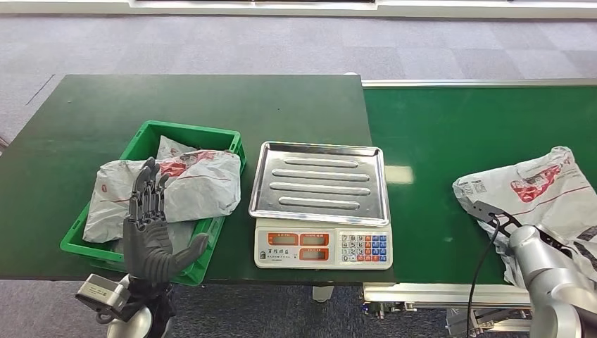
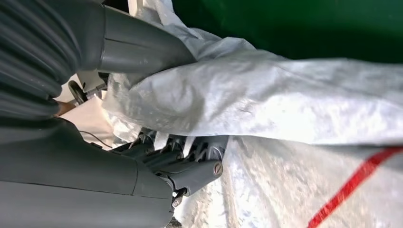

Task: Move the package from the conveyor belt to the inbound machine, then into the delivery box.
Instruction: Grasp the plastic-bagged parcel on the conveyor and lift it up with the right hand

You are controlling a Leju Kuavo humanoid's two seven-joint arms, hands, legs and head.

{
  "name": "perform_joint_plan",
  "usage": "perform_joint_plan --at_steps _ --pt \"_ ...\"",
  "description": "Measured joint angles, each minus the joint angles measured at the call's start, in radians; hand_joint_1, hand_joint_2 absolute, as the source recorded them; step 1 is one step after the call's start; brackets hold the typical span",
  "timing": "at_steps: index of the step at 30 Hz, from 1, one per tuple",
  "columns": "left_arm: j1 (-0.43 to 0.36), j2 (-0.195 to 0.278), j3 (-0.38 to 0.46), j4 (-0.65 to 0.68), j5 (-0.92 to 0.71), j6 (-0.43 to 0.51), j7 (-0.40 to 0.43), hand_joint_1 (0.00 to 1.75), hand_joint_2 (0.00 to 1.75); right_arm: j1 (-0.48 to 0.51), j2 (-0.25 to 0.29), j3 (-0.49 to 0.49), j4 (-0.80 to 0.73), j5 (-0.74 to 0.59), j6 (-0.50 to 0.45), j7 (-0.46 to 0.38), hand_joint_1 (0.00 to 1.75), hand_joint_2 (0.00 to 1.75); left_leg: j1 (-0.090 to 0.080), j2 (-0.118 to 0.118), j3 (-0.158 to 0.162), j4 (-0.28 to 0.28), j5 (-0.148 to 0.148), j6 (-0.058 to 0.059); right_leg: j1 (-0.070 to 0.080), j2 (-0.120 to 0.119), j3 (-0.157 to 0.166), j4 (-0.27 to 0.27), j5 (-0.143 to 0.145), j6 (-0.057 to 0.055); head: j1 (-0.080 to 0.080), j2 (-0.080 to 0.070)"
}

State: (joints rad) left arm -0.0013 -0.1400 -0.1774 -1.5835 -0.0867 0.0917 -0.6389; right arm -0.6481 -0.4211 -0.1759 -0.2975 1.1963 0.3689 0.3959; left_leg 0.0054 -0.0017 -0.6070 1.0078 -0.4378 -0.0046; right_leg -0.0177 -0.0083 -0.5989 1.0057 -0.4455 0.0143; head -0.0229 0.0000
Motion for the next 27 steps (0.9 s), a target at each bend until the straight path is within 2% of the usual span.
perform_joint_plan --at_steps 3,5,9,12,16,18,20,23,25,27 --pt "0.002 0.0 0.0 0.0 -0.001 0.001 0.0 0.0 1.75 0.0 0.0 0.0 0.003 0.0 -0.037 -0.001 1.75 1.75 0.0 0.0 0.0 0.0 0.0 0.0 0.0 0.0 0.0 0.0 0.0 0.0 0.0 0.0" --pt "0.006 0.0 0.0 -0.003 -0.003 0.002 0.0 0.0 1.75 -0.003 0.0 -0.001 0.003 -0.002 -0.106 -0.018 1.75 1.75 0.0 0.0 -0.001 0.0 0.0 0.0 0.0 0.0 0.0 0.0 0.0 0.0 0.0 0.0" --pt "0.033 0.001 0.0 -0.037 -0.004 0.011 0.004 0.0 1.75 -0.025 0.008 -0.028 -0.002 -0.053 -0.318 -0.14 1.75 1.75 0.0 0.0 -0.001 0.0 0.0 0.0 0.0 0.0 0.0 0.0 0.0 0.0 0.0 0.0" --pt "0.048 0.002 0.0 -0.063 -0.004 0.016 0.007 0.0 1.75 -0.045 0.017 -0.053 -0.012 -0.088 -0.419 -0.228 1.75 1.75 0.0 -0.001 -0.002 0.0 0.0 0.0 0.0 -0.002 0.0 0.0 0.0 0.0 0.0 0.0" --pt "0.068 0.002 0.0 -0.09 -0.005 0.026 0.009 0.0 1.75 -0.05 0.054 -0.089 -0.072 -0.18 -0.67 -0.465 1.75 1.75 0.0 -0.002 -0.003 0.0 0.001 0.0 0.0 -0.002 0.0 0.0 0.0 0.001 0.0 0.0" --pt "0.073 0.002 0.0 -0.099 -0.007 0.036 0.007 0.0 1.75 -0.045 0.084 -0.101 -0.146 -0.271 -0.793 -0.599 1.75 1.75 0.0 -0.002 -0.002 0.0 0.001 0.0 0.001 -0.002 0.0 0.0 0.0 0.0 0.0 0.0" --pt "0.074 0.002 0.0 -0.102 -0.009 0.049 0.004 0.0 1.75 -0.025 0.123 -0.1 -0.259 -0.383 -0.87 -0.714 1.75 1.75 0.0 -0.003 -0.002 0.0 0.001 -0.001 0.001 -0.003 0.0 0.0 0.0 0.0 0.0 0.0" --pt "0.065 0.002 0.0 -0.099 -0.01 0.058 -0.006 0.0 1.75 0.03 0.177 -0.048 -0.467 -0.45 -0.892 -0.847 1.75 1.75 0.0 -0.002 -0.002 0.0 0.001 -0.002 0.002 -0.002 0.0 0.001 0.0 0.0 0.0 0.0" --pt "0.047 0.003 0.0 -0.09 -0.01 0.053 -0.015 0.0 1.75 0.063 0.205 0.037 -0.597 -0.351 -0.867 -0.878 1.75 1.75 0.0 0.0 -0.002 -0.001 0.001 -0.002 0.002 0.001 -0.001 0.001 0.0 -0.001 0.0 0.0" --pt "0.025 0.004 0.0 -0.078 -0.011 0.045 -0.021 0.0 1.75 0.083 0.23 0.146 -0.701 -0.221 -0.84 -0.852 1.75 1.75 0.001 0.005 0.0 -0.001 0.001 -0.003 0.003 0.005 -0.002 0.001 0.001 -0.002 0.0 0.0"
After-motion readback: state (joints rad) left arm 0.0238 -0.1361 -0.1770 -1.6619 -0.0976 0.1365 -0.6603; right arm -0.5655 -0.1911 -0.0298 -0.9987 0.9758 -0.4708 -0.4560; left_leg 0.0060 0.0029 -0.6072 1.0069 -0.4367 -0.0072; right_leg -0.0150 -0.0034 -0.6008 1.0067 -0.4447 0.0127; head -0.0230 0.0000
